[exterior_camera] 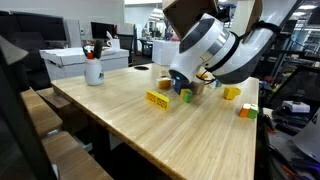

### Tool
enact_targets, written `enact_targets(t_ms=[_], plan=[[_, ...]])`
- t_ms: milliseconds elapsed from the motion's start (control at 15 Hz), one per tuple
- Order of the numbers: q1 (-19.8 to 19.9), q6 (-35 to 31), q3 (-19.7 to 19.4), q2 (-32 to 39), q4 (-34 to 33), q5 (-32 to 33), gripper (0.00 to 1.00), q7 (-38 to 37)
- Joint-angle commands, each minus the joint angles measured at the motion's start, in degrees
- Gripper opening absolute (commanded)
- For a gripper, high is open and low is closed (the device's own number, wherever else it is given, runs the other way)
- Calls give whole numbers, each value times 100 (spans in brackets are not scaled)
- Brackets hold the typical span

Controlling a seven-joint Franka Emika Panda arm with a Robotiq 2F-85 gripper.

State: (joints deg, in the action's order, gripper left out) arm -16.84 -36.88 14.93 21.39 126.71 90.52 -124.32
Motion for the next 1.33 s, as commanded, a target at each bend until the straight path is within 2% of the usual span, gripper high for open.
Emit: enact_targets(t_ms=[0, 333, 600, 667, 1267], plan=[[2, 249, -22, 51, -44, 102, 5, -193], [34, 173, 21, 15, -82, -19, 5, -210], [162, -505, 158, -238, -148, -419, 5, 79], [216, -889, 210, -365, -162, -612, 5, 229], [463, -2771, 102, -1148, -227, -1519, 5, 1374]])
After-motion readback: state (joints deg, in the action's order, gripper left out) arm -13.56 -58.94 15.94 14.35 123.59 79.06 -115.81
